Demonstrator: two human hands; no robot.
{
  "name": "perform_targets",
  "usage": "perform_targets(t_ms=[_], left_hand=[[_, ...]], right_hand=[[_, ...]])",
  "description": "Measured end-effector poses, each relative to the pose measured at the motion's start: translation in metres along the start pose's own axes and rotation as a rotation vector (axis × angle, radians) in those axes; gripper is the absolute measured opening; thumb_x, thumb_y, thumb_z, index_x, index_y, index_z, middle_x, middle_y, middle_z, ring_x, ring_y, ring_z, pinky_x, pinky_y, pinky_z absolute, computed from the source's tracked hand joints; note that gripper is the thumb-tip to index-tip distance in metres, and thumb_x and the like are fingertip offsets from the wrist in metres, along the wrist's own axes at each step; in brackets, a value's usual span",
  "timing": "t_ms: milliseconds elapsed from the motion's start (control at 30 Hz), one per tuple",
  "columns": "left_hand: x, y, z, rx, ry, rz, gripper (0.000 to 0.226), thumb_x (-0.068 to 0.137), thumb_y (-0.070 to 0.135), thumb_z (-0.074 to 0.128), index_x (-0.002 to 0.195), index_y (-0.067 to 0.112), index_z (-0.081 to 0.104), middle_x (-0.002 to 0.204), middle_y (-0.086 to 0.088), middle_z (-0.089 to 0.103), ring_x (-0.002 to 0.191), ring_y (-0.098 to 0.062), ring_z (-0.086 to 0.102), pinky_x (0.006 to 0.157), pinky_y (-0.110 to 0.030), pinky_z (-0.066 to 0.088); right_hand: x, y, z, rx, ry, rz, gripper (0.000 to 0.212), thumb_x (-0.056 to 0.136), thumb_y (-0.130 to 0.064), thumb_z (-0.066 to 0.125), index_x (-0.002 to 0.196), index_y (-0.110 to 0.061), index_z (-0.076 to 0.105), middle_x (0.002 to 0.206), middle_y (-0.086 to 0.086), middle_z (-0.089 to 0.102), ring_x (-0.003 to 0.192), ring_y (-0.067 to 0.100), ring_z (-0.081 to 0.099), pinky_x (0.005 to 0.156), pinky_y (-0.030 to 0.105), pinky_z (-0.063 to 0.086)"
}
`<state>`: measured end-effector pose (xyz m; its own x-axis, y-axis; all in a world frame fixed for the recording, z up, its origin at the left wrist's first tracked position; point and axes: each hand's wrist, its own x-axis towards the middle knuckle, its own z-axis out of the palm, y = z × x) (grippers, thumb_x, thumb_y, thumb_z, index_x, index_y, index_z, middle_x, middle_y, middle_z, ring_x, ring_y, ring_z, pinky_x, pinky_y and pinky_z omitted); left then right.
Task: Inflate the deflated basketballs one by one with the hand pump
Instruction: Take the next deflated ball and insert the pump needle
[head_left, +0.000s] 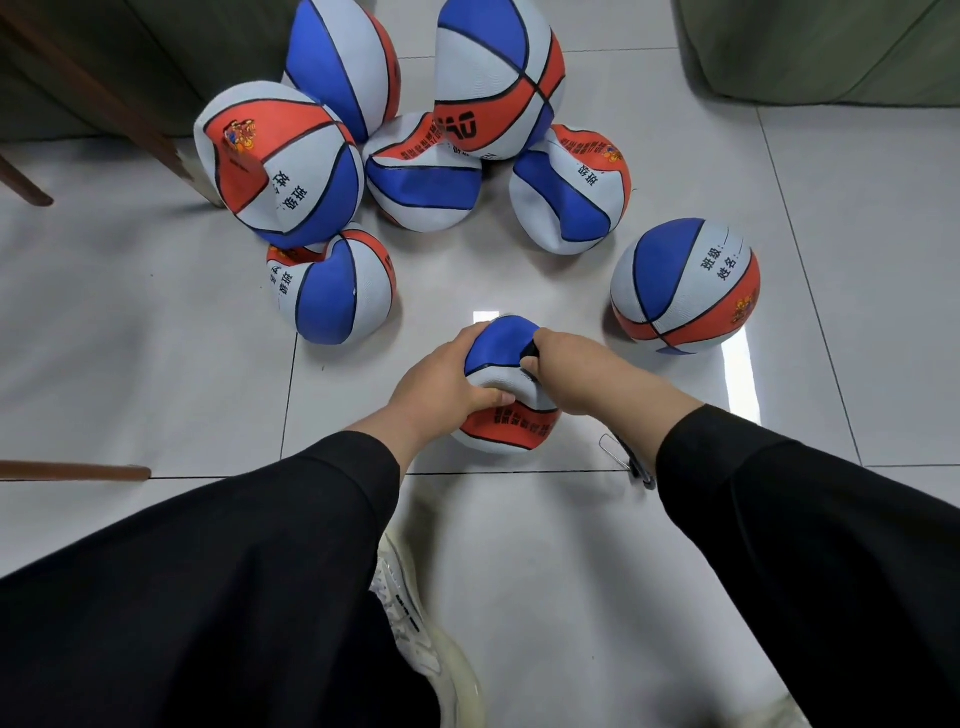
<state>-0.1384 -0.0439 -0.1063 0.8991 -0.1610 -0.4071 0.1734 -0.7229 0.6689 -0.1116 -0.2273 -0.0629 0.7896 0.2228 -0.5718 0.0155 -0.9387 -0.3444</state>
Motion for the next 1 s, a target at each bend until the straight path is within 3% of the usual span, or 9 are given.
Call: perform_targets(t_ms=[167, 233, 333, 567, 667, 767, 900, 1000], left_hand=[[0.004, 0.000, 0.000, 0.008, -0.001, -0.025, 0.089, 0.079, 0.046, 0.084, 0.152, 0.046, 0.033, 0.124, 0.008, 0.062, 0.107, -0.020, 0.061, 0.094, -0.041, 0.054], [0.005, 0.000, 0.001, 0.024, 0.010, -0.028, 0.087, 0.079, 0.048, 0.084, 0.151, 0.045, 0.034, 0.123, 0.008, 0.063, 0.106, -0.021, 0.061, 0.094, -0.042, 0.053], [0.008, -0.001, 0.000, 0.048, 0.001, -0.032, 0.086, 0.080, 0.050, 0.082, 0.151, 0.045, 0.034, 0.121, 0.007, 0.063, 0.104, -0.021, 0.062, 0.093, -0.043, 0.054], [0.009, -0.001, -0.001, 0.090, -0.001, -0.024, 0.089, 0.079, 0.055, 0.081, 0.152, 0.047, 0.031, 0.120, 0.009, 0.064, 0.103, -0.021, 0.062, 0.091, -0.043, 0.054], [0.010, -0.002, -0.001, 0.086, 0.004, -0.024, 0.090, 0.078, 0.056, 0.080, 0.153, 0.050, 0.029, 0.120, 0.011, 0.064, 0.103, -0.020, 0.062, 0.090, -0.041, 0.054], [0.007, -0.001, -0.002, 0.089, 0.013, -0.022, 0.091, 0.079, 0.056, 0.080, 0.153, 0.053, 0.027, 0.122, 0.013, 0.063, 0.104, -0.018, 0.061, 0.088, -0.037, 0.052], [0.005, 0.004, -0.002, 0.087, 0.017, 0.014, 0.089, 0.078, 0.055, 0.079, 0.142, 0.068, 0.019, 0.130, 0.014, 0.059, 0.110, -0.017, 0.059, 0.092, -0.041, 0.052], [0.007, 0.006, -0.003, 0.088, -0.002, 0.011, 0.092, 0.077, 0.056, 0.080, 0.146, 0.064, 0.020, 0.135, 0.013, 0.055, 0.116, -0.017, 0.057, 0.093, -0.042, 0.053]], right_hand=[[-0.006, 0.004, -0.015, 0.060, -0.038, -0.017, 0.030, 0.111, -0.023, 0.038, 0.128, -0.003, 0.052, 0.118, 0.019, 0.062, 0.105, 0.037, 0.063, 0.079, 0.039, 0.046], [-0.010, 0.017, -0.015, 0.165, 0.050, -0.021, 0.029, 0.109, -0.032, 0.041, 0.121, -0.008, 0.052, 0.106, 0.015, 0.066, 0.094, 0.034, 0.066, 0.078, 0.043, 0.053], [-0.010, 0.026, -0.009, 0.264, 0.200, -0.024, 0.028, 0.106, -0.038, 0.050, 0.110, -0.012, 0.058, 0.091, 0.008, 0.067, 0.084, 0.028, 0.065, 0.072, 0.041, 0.052], [0.000, 0.014, -0.001, 0.033, 0.194, -0.056, 0.030, 0.106, -0.034, 0.049, 0.107, -0.005, 0.059, 0.089, 0.009, 0.059, 0.084, 0.028, 0.053, 0.066, 0.034, 0.034], [0.006, 0.005, 0.003, -0.059, 0.168, -0.077, 0.030, 0.108, -0.031, 0.044, 0.109, -0.004, 0.058, 0.094, 0.010, 0.060, 0.086, 0.030, 0.054, 0.070, 0.032, 0.034], [0.010, -0.002, 0.006, -0.216, 0.106, -0.122, 0.033, 0.109, -0.033, 0.040, 0.114, -0.006, 0.059, 0.109, 0.014, 0.063, 0.101, 0.033, 0.060, 0.073, 0.032, 0.035], [0.021, -0.006, 0.015, -0.271, 0.081, -0.087, 0.032, 0.108, -0.035, 0.043, 0.114, -0.007, 0.057, 0.090, 0.007, 0.055, 0.094, 0.027, 0.060, 0.072, 0.031, 0.035], [0.025, -0.001, 0.013, -0.219, 0.045, -0.071, 0.031, 0.108, -0.034, 0.043, 0.112, -0.007, 0.057, 0.098, 0.010, 0.061, 0.092, 0.030, 0.059, 0.074, 0.032, 0.037]])
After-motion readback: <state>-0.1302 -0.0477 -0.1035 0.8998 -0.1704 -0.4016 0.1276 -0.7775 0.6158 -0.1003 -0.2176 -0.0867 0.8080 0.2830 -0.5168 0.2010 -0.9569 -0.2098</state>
